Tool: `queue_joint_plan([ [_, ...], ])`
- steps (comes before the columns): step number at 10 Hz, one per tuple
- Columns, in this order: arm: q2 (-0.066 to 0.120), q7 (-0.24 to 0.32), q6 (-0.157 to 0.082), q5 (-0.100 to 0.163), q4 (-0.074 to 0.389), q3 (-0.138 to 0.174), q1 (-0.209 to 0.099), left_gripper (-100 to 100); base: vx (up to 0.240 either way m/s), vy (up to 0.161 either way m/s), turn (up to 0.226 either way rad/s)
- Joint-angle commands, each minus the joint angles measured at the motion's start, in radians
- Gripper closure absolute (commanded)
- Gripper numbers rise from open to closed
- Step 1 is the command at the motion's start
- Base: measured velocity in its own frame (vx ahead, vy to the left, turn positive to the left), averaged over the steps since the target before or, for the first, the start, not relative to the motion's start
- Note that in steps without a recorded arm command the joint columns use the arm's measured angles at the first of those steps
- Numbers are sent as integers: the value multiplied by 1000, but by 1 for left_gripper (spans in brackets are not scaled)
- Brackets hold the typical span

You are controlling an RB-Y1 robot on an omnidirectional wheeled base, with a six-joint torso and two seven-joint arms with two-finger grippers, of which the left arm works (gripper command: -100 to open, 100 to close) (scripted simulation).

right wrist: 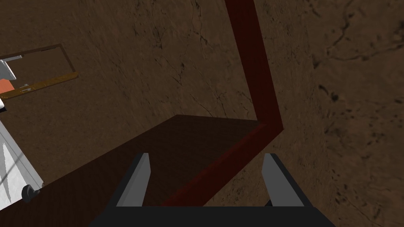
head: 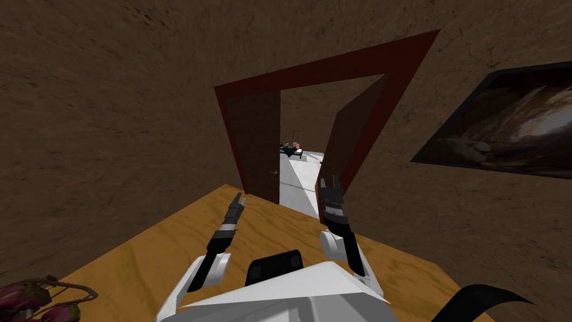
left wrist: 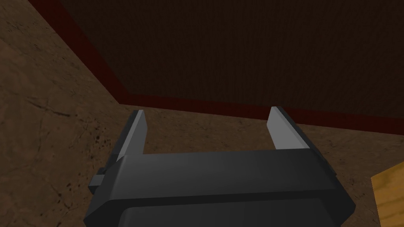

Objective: Push the door open

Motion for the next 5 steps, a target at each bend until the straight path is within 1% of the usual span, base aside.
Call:
queue_joint_plan([
  [1,4,7,-10,-6,29,-1,-7,-100,124,-17,-56],
  [5,9,20,-36,-18,111,-2,-30,-100,106,-2,-54],
])
